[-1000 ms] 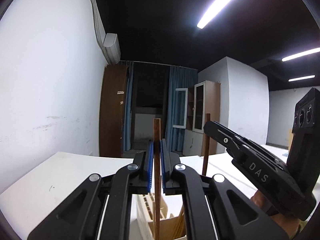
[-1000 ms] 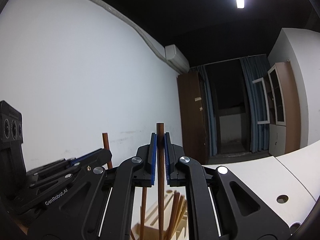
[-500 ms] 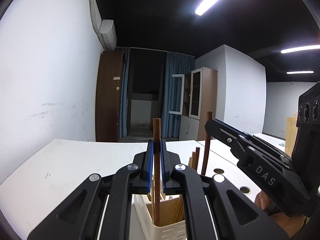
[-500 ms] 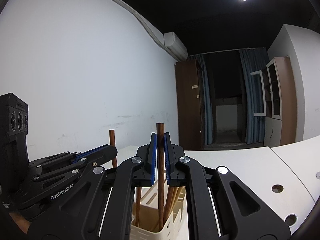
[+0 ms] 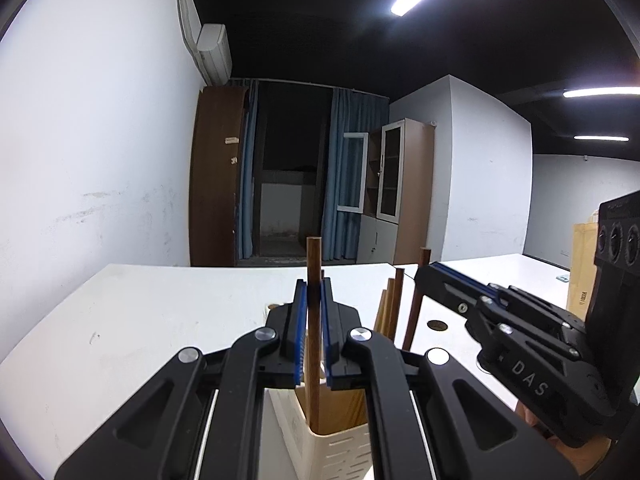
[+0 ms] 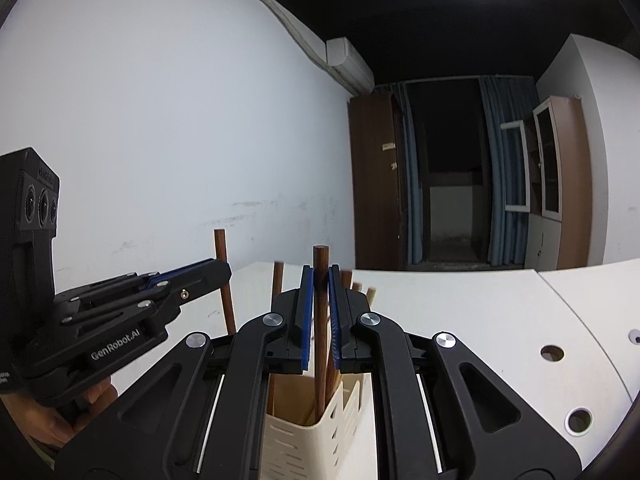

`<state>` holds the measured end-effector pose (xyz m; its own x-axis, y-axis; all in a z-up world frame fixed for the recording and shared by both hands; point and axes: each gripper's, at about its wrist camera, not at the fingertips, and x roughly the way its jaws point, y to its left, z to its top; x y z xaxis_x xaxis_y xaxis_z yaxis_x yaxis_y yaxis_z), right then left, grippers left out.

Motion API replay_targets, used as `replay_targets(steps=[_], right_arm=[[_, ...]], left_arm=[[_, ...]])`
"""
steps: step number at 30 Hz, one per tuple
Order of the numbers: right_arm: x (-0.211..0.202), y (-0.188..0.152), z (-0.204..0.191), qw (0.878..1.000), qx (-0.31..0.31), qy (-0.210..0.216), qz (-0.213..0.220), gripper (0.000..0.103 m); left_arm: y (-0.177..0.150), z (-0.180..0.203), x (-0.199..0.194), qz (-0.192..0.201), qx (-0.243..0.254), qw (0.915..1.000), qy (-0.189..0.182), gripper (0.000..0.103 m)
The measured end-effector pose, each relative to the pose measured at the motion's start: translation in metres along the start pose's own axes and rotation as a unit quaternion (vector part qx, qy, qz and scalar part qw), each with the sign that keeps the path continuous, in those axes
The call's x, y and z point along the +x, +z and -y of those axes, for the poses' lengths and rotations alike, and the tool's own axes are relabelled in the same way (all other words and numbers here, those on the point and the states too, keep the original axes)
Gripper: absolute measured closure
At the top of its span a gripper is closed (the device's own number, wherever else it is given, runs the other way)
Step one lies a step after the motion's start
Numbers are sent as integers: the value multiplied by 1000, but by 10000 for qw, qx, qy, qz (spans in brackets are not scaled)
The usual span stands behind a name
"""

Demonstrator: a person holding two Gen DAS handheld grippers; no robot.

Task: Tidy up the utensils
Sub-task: 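Lower both brown chopsticks into the holder and open both tools, then withdraw both open tools from the holder to the last chopsticks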

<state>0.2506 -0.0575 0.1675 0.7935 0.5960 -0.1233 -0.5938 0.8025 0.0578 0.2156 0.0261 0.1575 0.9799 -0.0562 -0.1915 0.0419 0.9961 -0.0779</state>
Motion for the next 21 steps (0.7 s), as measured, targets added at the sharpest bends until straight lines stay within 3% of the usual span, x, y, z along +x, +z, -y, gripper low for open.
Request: replay_targets(steps=[1,2,4,8,11,21], right_arm=[[0,-1,2,10000,51,-15,-20,93],[0,-2,3,10000,79,-27,-39,87],[-2,-5,5,9999,113,-70,-38,85],[-5,-5,11,9996,181,-177,-86,85],[-8,-6,13,9994,191,-231,-165,79],[-26,-23,9,9972,160,-397,-606,78]], left_arm=[[-1,0,0,-34,3,10000,22,95],[-1,-1,0,-50,0,10000,41,87],[0,-4,-4,-35,-48,10000,22,78],[3,-8,-11,18,-100,9999,72,78],[2,-12,-15,-14,-143,9998,99,78],[-6,-10,-29,-364,-81,9991,189,74]])
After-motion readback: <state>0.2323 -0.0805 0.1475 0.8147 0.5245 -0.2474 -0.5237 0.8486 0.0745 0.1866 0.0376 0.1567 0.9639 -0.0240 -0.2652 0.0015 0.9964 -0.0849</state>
